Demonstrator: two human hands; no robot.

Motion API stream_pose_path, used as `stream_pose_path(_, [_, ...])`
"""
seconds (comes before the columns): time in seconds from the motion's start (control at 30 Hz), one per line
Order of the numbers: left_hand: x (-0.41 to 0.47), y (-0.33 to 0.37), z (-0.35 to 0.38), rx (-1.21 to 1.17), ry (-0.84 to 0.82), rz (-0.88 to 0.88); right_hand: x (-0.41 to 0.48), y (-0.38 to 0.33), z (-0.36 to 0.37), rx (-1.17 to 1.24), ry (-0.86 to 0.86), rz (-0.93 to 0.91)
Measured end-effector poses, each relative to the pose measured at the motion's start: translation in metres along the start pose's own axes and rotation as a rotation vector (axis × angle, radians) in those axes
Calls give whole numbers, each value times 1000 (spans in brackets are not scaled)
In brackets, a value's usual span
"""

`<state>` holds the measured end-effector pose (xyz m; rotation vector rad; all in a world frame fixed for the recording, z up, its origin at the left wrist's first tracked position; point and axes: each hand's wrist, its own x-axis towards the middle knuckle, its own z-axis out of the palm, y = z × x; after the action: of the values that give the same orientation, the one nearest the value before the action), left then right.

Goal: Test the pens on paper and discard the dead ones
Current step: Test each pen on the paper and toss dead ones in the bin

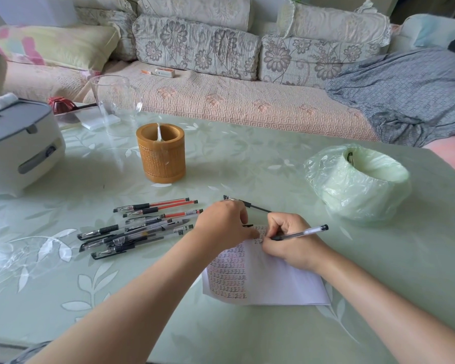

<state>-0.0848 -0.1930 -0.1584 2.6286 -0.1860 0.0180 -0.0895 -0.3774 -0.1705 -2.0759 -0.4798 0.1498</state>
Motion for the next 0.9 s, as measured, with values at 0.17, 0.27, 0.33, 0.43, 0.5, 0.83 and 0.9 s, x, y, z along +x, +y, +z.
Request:
stream_pose_path(0.17, [1, 1, -1, 7, -1, 0, 0, 1, 2, 12, 30, -13])
stream_pose_path(0.27, [-1, 0, -1, 2, 4, 2, 1, 1, 2, -2, 23, -8])
stream_pose_path(0.33, [-1, 0, 0, -2, 9, 3, 0, 0, 1, -7, 26, -5])
stream_pose_path(0.43, [-1, 0, 0, -1, 9, -1, -1, 1, 1, 9, 36, -3])
stream_pose_path(0.5, [0, 1, -1, 1, 4, -4, 0, 1, 2, 12, 31, -13])
stream_pose_path(0.83, [0, 0, 0, -7, 2, -7, 1, 2, 2, 23, -4, 0])
stream_pose_path(0.9, [0, 0, 0, -7, 3, -6, 1, 1, 2, 24, -5, 10])
